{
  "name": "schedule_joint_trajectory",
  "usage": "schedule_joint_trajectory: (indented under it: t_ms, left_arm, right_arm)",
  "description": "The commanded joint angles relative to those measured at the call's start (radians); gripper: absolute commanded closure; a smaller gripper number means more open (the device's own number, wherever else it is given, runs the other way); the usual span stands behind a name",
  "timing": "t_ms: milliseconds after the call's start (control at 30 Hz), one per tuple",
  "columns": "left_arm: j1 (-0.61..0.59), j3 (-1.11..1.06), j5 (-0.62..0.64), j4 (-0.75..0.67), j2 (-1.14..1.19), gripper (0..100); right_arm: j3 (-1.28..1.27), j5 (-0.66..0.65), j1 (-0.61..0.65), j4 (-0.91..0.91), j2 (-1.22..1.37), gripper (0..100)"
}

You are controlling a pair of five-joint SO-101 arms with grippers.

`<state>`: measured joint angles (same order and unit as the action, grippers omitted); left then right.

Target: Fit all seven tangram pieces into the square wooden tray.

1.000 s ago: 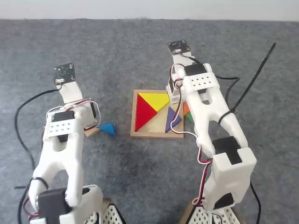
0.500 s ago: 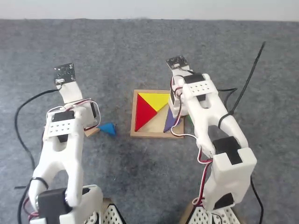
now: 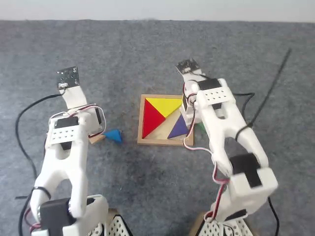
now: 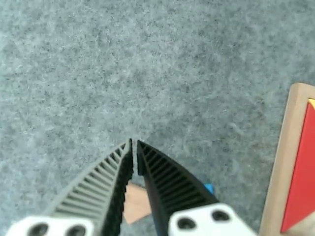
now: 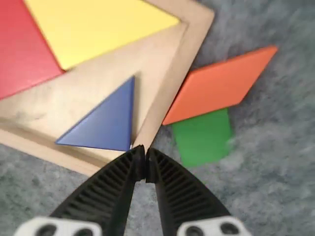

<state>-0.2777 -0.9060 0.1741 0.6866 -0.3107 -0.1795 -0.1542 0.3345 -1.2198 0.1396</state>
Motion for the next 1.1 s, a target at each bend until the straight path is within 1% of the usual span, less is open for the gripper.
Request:
schedule_joint_trajectory:
  t_ms: [0, 67, 167, 233, 367, 667, 733, 900, 1067]
  left_arm:
    - [-0.003, 0.048, -0.009, 0.003, 0.000, 99]
    - [-0.003, 0.048, -0.009, 0.003, 0.000, 99]
    - [-0.003, 0.041, -0.008, -0.018, 0.000, 99]
    - [-0.003, 0.035, -0.008, -0.031, -0.002, 99]
    - [-0.003, 0.030, -0.008, -0.032, -0.006, 99]
    - [-0.003, 0.030, -0.008, -0.044, 0.000, 99]
    - [-0.003, 0.022, -0.008, -0.055, 0.000, 99]
    - [-0.003, 0.008, -0.008, -0.074, -0.006, 99]
    - [-0.003, 0.008, -0.008, -0.074, -0.006, 99]
  right_arm:
    - [0.040, -0.025, 0.084, 0.038, -0.091, 99.2]
    - [0.041, -0.025, 0.116, 0.119, -0.054, 99.2]
    - [0.046, -0.032, 0.108, 0.240, 0.027, 99.2]
    - [0.046, -0.034, 0.096, 0.274, 0.067, 99.2]
    - [0.057, -0.077, 0.091, 0.260, 0.088, 99.2]
    - [0.061, -0.086, 0.087, 0.263, 0.185, 99.2]
    - [0.060, -0.121, 0.071, 0.252, 0.185, 99.2]
    - [0.060, -0.135, 0.035, 0.114, 0.153, 99.2]
    - [0.055, -0.140, 0.039, 0.099, 0.087, 99.2]
